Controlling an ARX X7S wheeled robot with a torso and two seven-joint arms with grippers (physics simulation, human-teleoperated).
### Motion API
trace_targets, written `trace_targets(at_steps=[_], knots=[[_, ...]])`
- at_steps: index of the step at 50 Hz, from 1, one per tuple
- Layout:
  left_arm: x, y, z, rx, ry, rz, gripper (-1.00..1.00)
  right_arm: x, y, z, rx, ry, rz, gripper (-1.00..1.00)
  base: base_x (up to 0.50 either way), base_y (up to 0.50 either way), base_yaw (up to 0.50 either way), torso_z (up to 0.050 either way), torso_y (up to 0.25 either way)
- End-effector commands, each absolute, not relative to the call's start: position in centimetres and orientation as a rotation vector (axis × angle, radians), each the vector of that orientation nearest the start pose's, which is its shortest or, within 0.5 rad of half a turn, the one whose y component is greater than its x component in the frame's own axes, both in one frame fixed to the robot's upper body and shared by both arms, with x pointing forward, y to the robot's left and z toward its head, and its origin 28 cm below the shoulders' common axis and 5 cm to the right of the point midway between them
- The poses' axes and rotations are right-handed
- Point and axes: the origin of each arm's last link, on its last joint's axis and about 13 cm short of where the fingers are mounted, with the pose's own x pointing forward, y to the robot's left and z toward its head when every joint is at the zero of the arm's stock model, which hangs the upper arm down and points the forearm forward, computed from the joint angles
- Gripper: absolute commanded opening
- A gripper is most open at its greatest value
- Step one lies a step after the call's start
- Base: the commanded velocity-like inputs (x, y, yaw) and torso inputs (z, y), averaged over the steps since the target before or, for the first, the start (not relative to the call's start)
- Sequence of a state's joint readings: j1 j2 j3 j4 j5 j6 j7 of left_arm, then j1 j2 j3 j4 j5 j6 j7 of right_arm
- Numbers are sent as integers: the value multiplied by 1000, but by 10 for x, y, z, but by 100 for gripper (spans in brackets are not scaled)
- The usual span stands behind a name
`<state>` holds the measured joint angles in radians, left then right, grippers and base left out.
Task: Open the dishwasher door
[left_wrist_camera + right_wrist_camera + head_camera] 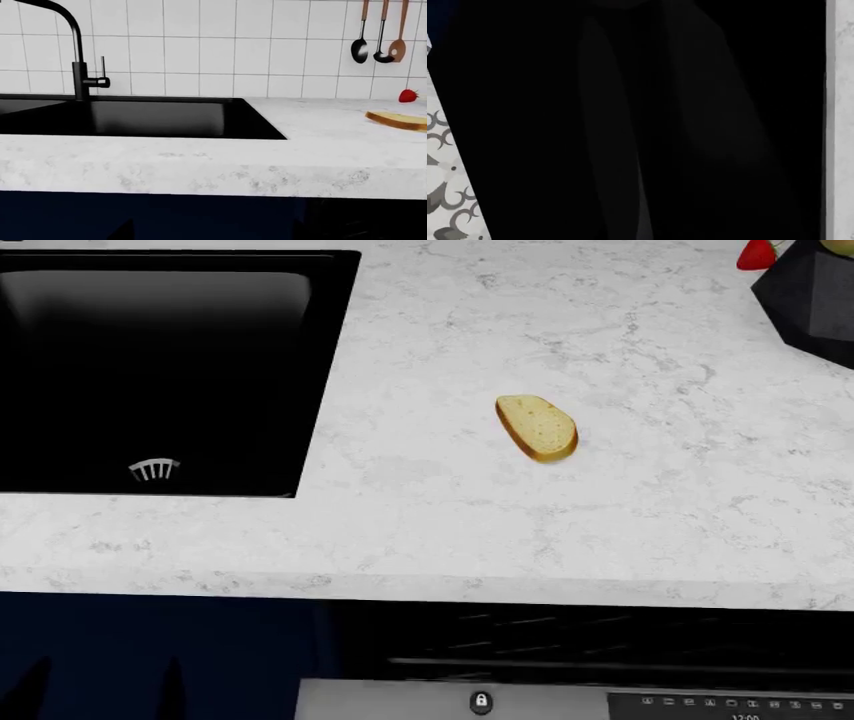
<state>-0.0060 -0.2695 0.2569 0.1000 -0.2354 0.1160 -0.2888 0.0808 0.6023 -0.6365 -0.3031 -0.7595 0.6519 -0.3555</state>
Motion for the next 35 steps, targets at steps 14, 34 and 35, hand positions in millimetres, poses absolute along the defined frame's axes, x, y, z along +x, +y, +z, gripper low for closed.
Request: trace_targets(at_steps=[14,34,35], knots=[[210,211,39,-14,-156,-1,100,153,-147,50,-1226,380,585,-100,-1,2,2,0,1],[208,210,40,-9,-159,-9,100,102,-145,37,-1186,414,632,-100,0,2,2,0,0],[208,210,40,-7,-160,-9,100,99,-144,37,-1183,413,635,-100,0,3,3,0,0]])
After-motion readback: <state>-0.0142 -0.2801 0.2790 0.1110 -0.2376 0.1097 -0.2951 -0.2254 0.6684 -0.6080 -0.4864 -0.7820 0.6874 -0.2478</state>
